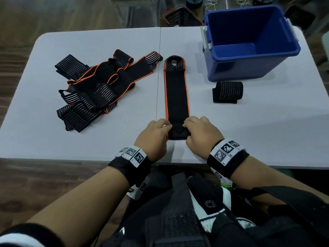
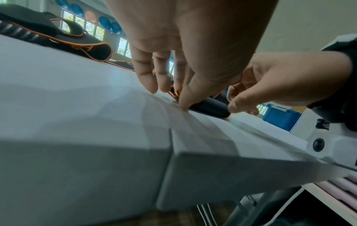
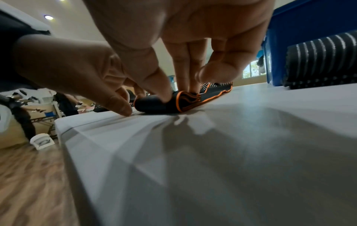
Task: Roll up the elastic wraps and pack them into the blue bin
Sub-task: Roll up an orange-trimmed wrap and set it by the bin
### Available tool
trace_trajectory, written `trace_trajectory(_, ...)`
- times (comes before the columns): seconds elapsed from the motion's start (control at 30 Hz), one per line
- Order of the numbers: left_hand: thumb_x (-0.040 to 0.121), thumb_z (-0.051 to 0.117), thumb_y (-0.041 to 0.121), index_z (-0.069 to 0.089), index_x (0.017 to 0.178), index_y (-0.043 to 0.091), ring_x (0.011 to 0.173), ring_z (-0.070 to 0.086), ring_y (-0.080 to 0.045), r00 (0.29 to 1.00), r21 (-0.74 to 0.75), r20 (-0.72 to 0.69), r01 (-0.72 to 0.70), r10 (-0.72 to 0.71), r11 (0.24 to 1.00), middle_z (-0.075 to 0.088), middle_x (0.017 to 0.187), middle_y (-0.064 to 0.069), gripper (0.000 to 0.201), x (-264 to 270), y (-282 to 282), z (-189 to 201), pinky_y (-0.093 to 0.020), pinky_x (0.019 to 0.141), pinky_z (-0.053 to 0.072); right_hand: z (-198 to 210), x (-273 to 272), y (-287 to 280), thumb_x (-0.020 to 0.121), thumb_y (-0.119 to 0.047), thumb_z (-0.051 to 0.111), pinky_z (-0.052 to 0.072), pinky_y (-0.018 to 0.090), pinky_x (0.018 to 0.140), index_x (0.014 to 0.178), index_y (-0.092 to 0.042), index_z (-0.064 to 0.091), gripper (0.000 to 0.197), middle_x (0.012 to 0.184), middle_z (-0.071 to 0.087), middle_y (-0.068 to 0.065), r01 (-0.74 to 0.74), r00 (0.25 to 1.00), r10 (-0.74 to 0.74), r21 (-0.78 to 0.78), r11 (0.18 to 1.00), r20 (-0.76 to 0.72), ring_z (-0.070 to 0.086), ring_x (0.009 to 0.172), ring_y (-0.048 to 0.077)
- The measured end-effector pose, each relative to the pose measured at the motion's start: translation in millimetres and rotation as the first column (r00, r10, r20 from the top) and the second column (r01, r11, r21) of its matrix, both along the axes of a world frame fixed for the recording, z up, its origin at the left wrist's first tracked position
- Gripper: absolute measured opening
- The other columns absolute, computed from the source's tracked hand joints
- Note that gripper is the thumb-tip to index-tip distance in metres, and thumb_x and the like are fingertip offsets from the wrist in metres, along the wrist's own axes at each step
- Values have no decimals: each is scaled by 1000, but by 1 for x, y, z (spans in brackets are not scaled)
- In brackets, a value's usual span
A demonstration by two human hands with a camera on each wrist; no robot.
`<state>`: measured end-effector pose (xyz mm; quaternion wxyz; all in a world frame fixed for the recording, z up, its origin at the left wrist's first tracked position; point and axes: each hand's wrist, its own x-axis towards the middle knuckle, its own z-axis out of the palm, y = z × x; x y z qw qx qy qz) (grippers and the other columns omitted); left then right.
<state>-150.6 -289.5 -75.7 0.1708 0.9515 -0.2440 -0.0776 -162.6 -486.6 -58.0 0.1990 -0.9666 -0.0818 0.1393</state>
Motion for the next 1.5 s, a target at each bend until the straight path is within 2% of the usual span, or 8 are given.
trace_trajectory(0.13, 80, 64, 1, 63, 131, 11, 103, 62, -35, 997, -107, -54, -61, 56, 992, 62, 134, -5, 51, -2, 1, -1, -38, 92, 50, -3, 0, -5, 86, -15, 65, 50, 39, 86, 129, -27, 48, 48, 130, 50, -9, -10, 998, 10, 3, 1000, -60, 49, 106, 22)
trace_trajectory(0.23, 81, 75, 16, 56, 139, 21, 116, 62, -22, 964, -185, -180, -228, 195, 956, 63, 135, 3, 61, -2, -1, 2, -27, 101, 45, -5, 8, -6, 87, -18, 68, 49, 39, 92, 127, -27, 54, 44, 122, 58, -4, 88, 993, -78, 111, 990, -93, 57, 107, 22)
trace_trajectory(0.4, 86, 75, 30, 48, 140, 24, 108, 63, -12, 816, -269, -360, -556, 453, 787, 73, 115, 9, 61, 7, -9, 6, -22, 89, 40, -4, 14, -7, 89, -23, 67, 52, 37, 92, 127, -27, 56, 39, 106, 68, -2, 422, 906, -367, 396, 816, -211, 67, 93, 19)
trace_trajectory(0.53, 88, 72, 40, 56, 126, 23, 91, 66, -7, 764, -264, -419, -620, 491, 739, 74, 89, 9, 45, 16, -11, 7, -26, 82, 46, -2, 21, -8, 93, -30, 65, 44, 30, 76, 125, -24, 51, 36, 85, 69, -2, 515, 857, -449, 387, 764, -254, 63, 82, 11)
trace_trajectory(0.7, 87, 72, 42, 60, 100, 22, 82, 68, -9, 751, -258, -435, -632, 496, 731, 72, 72, 7, 27, 19, -14, 1, -28, 76, 49, -10, 24, -8, 92, -35, 64, 44, 32, 70, 113, -25, 45, 29, 90, 66, 4, 543, 836, -469, 317, 778, -284, 64, 81, 19)
trace_trajectory(0.97, 89, 71, 33, 60, 94, 27, 70, 67, -5, 805, -305, -398, -568, 440, 764, 72, 71, 5, 14, 13, -17, 9, -20, 62, 42, -1, 14, -2, 99, -25, 53, 44, 32, 63, 111, -23, 45, 14, 85, 61, 3, 392, 914, -344, 249, 886, -215, 60, 77, 22)
trace_trajectory(1.2, 92, 68, 32, 68, 107, 28, 72, 62, 0, 866, -279, -280, -486, 414, 828, 71, 74, 12, 16, 4, -14, 3, -14, 70, 44, 3, 4, -7, 86, -28, 72, 48, 37, 97, 135, -15, 50, 55, 129, 47, 3, 235, 963, -212, 130, 963, -169, 56, 110, 23)
trace_trajectory(1.5, 85, 60, 18, 70, 115, 28, 85, 65, -21, 965, -96, -171, -218, 199, 971, 72, 87, 2, 33, 17, -6, 7, -33, 78, 52, 3, 10, -14, 93, -38, 63, 47, 39, 99, 144, -20, 47, 55, 127, 46, 5, 235, 949, -205, 107, 966, -239, 55, 111, 24)
